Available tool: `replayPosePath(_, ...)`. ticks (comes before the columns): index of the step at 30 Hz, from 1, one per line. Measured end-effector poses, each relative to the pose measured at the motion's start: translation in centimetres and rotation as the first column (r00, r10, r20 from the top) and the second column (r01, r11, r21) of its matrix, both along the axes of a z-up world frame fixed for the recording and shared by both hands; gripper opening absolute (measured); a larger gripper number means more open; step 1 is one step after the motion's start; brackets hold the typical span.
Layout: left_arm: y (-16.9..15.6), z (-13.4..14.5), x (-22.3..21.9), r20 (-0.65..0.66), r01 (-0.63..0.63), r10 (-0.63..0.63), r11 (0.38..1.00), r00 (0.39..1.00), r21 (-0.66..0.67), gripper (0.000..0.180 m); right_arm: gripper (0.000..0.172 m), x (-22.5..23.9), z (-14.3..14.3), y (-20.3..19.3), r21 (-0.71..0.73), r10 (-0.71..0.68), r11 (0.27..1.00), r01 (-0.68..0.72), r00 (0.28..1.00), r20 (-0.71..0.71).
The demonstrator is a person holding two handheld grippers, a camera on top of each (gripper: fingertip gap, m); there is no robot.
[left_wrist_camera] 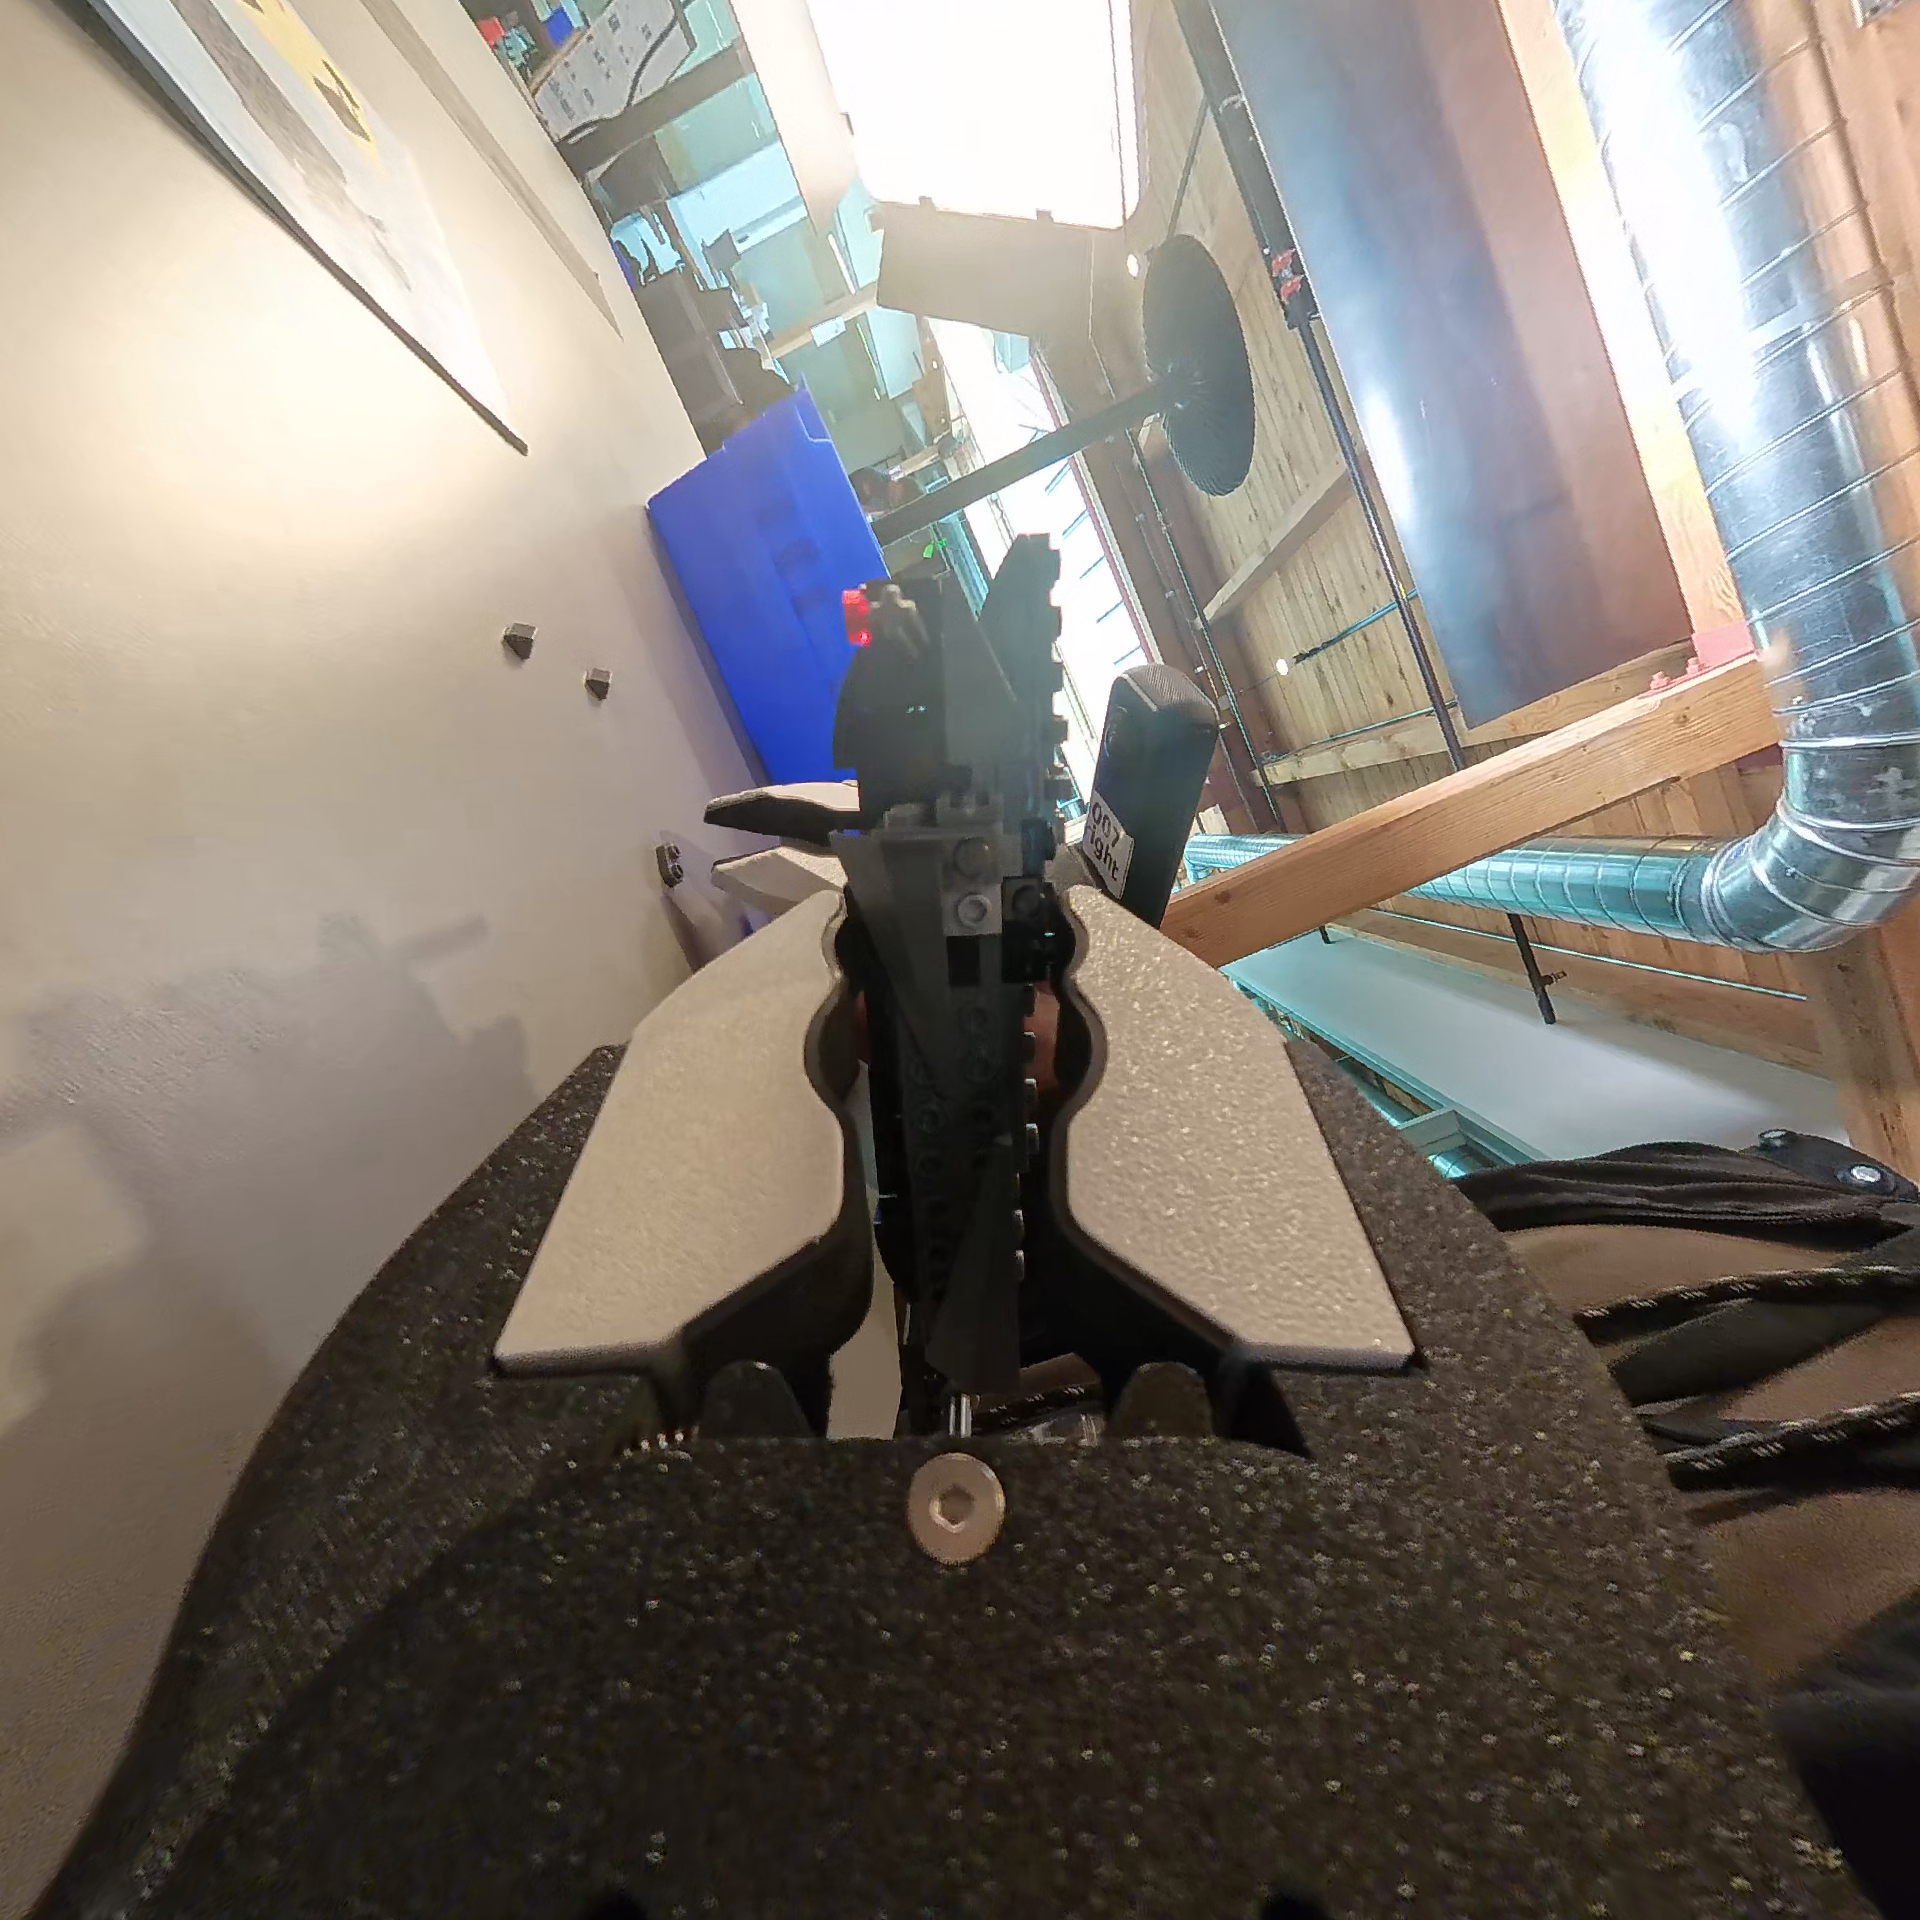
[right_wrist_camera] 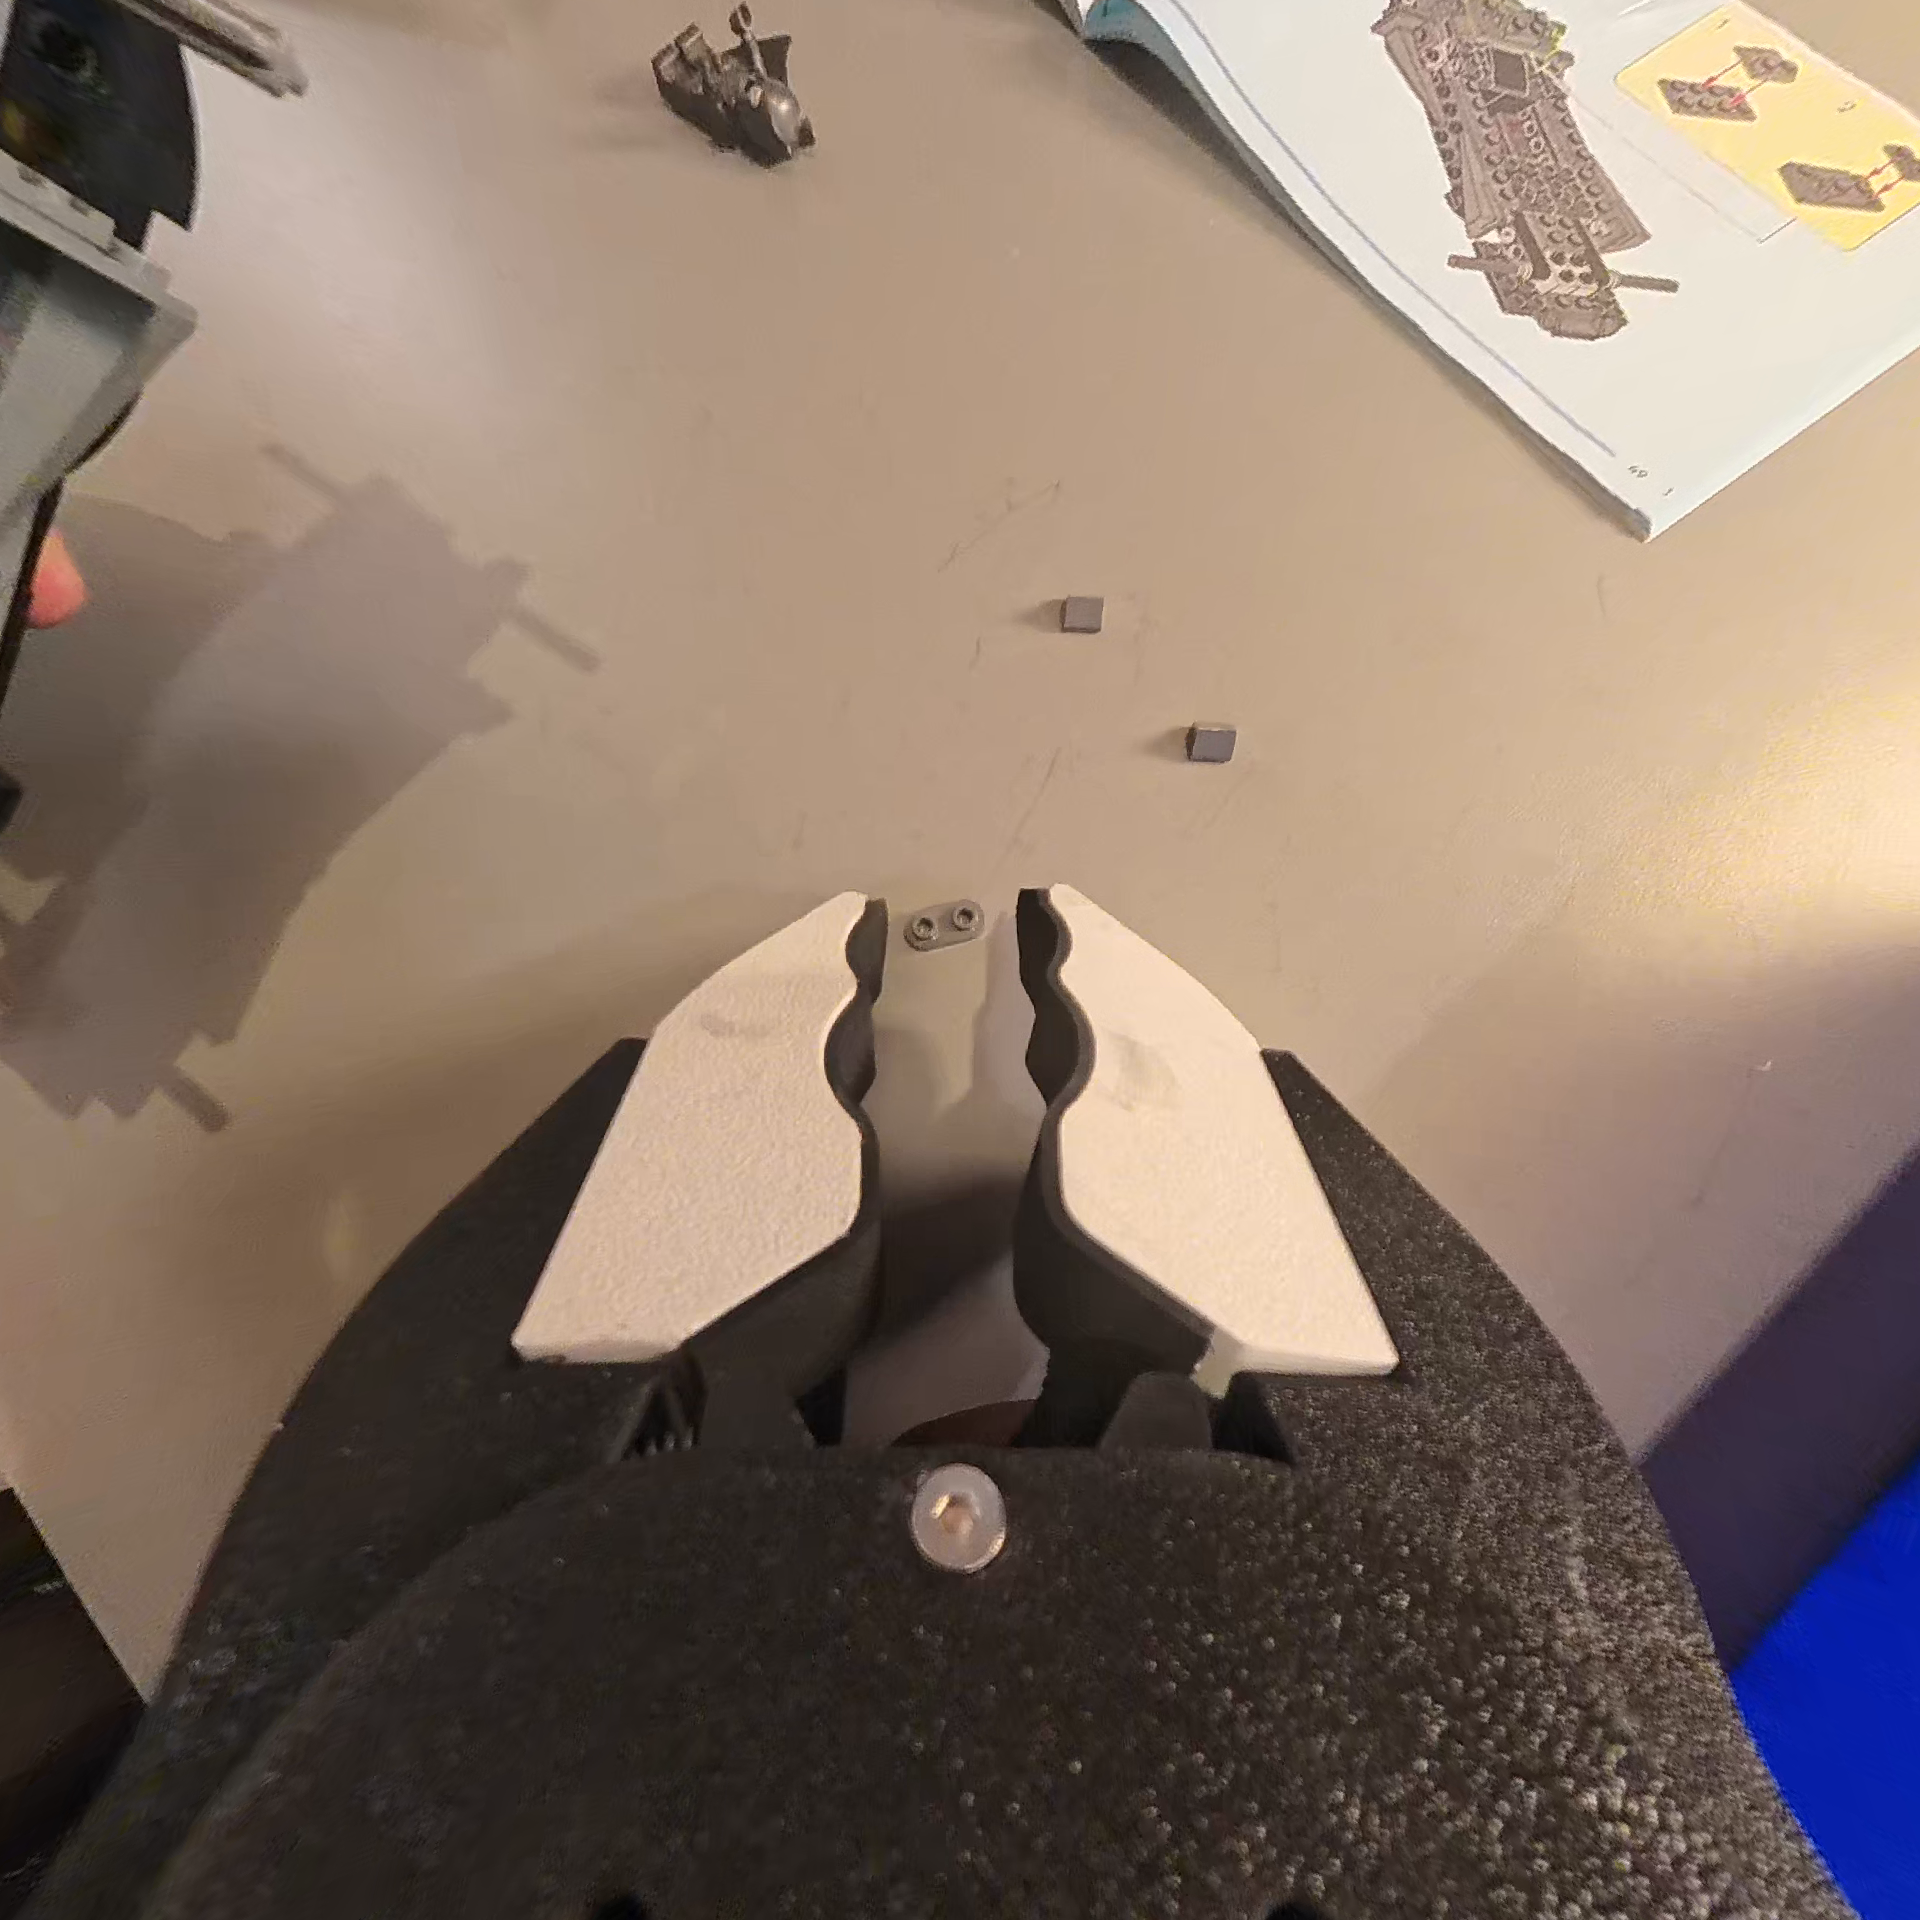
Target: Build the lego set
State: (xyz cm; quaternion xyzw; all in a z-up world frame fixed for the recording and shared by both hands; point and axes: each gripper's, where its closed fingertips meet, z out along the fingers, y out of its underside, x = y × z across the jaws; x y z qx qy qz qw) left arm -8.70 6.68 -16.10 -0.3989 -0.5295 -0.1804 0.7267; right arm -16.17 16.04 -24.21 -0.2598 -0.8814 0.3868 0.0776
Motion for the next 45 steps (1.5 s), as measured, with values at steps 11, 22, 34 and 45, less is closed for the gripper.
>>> replayPosePath(11,0.2,-0.4,0.2,0.024,0.024,-0.024,1.0,0.999,-0.002,0.035,0.031,-0.5,0.4,0.8,-0.033,0.061,0.998,-0.062,0.998,-0.021)
replayPosePath(22,0.4,-0.9,0.5,0.044,0.032,-0.032,0.999,0.998,0.016,0.035,0.031,0.4,-0.4,0.4,0.002,0.171,0.985,-0.17,0.985,-0.009)
replayPosePath(34,0.7,-0.8,1.4,0.03,0.025,-0.025,1.0,0.999,0.011,0.035,0.025,0.1,-1.2,0.0,0.065,0.16,0.985,-0.16,0.987,0.009)
replayPosePath(45,0.3,-0.9,2.4,0.033,0.016,-0.017,1.0,0.999,0.025,0.035,0.021,0.5,-1.5,-0.3,0.122,0.168,0.978,-0.172,0.985,0.035)
